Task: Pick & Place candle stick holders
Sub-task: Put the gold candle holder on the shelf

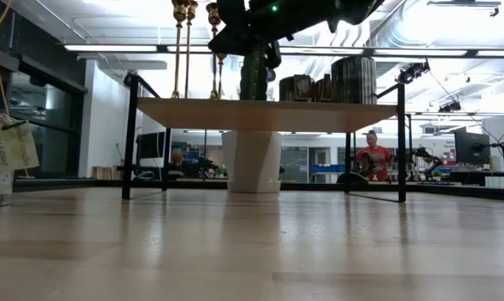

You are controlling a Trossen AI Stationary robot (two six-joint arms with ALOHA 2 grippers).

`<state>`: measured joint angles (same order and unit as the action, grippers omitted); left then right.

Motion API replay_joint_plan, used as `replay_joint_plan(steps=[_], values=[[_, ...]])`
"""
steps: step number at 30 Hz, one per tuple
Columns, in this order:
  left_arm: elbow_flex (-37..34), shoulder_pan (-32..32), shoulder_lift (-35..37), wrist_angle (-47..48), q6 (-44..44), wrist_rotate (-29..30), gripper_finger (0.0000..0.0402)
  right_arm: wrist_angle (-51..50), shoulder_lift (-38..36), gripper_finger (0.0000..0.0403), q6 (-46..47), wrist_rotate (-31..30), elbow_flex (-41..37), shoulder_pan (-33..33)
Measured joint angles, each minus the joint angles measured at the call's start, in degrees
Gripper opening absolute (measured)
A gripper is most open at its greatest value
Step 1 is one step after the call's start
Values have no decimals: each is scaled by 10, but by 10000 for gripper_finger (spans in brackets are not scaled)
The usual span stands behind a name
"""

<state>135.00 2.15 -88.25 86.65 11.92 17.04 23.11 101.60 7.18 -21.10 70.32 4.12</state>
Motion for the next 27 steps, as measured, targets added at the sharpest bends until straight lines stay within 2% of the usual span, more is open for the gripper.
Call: replay_joint_plan(steps=[18,24,27], values=[[0,0,0,0,4,0,269,-53,6,35,1,0,-4,1],[0,0,0,1,4,0,269,-75,3,38,32,3,-3,1],[0,0,0,1,4,0,269,-70,3,53,35,8,-2,0]])
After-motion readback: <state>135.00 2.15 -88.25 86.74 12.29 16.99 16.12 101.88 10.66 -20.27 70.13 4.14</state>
